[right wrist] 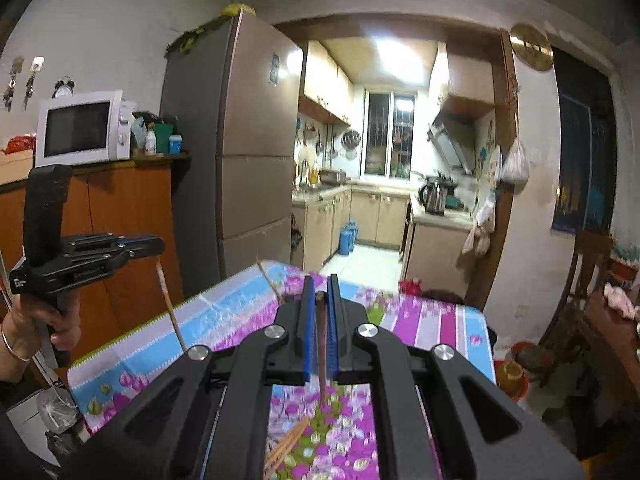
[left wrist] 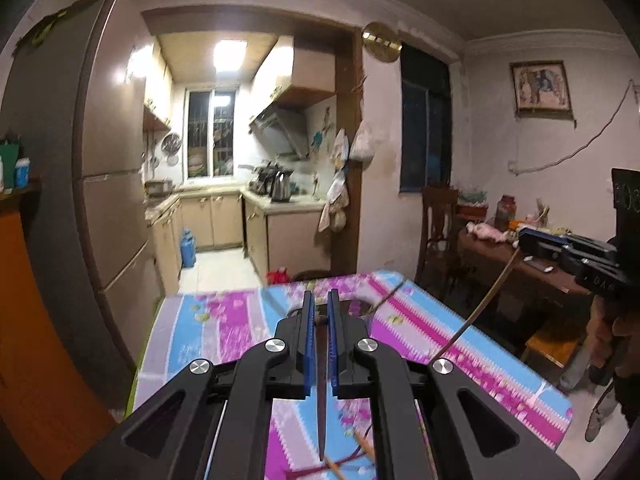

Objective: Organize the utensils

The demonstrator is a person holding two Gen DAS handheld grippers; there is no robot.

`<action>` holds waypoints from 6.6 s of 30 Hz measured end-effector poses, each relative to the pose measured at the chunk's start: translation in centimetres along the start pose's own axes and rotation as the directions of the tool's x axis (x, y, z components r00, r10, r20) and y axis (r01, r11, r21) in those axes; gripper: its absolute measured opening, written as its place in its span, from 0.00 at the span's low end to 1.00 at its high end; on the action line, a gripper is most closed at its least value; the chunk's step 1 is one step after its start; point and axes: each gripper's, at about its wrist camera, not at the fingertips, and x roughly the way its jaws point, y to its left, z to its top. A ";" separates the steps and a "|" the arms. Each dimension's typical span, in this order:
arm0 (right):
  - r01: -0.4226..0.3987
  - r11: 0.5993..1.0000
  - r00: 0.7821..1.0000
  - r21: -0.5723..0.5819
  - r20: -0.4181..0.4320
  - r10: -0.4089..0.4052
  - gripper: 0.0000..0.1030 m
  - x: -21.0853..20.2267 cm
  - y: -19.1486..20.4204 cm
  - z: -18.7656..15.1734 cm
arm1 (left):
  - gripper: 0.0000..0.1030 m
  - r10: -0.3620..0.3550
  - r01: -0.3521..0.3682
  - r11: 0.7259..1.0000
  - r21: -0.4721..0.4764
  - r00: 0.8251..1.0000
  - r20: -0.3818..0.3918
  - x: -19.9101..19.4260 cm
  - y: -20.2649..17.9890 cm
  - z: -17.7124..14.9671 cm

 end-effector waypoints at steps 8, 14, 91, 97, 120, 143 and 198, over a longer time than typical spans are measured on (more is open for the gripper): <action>0.007 1.000 0.998 0.017 0.070 -0.009 0.04 3.8 -1.2 6.6 | 0.07 -0.042 0.039 0.999 0.033 0.994 0.104 3.3 -1.6 8.2; 0.017 0.998 0.997 0.064 0.069 -0.022 0.04 8.9 -2.8 7.9 | 0.07 -0.014 0.006 0.999 0.042 0.985 0.172 9.1 -1.7 11.2; 0.406 0.912 0.844 0.061 -0.409 -0.348 0.05 -0.8 13.7 -29.1 | 0.53 0.024 -0.035 0.997 -0.074 0.988 -0.154 -7.5 -4.0 -25.0; 0.474 0.877 0.814 0.081 -0.421 -0.400 0.05 -1.7 11.8 -29.4 | 0.53 -0.010 0.004 0.999 -0.033 0.985 -0.173 -7.4 -5.1 -25.7; 0.359 0.927 0.880 0.105 -0.370 -0.299 0.05 -4.2 8.6 -30.7 | 0.31 0.124 -0.118 0.992 0.038 0.935 -0.332 -3.5 -12.1 -30.1; 0.376 0.924 0.887 0.078 -0.320 -0.333 0.07 -4.7 9.2 -31.3 | 0.11 0.262 -0.238 0.963 0.124 0.934 -0.242 -4.4 -11.1 -31.0; 0.158 0.975 0.983 0.155 -0.113 -0.142 0.05 -5.0 2.1 -13.9 | 0.07 0.060 -0.060 0.995 -0.077 0.998 0.003 -7.3 -5.2 -11.6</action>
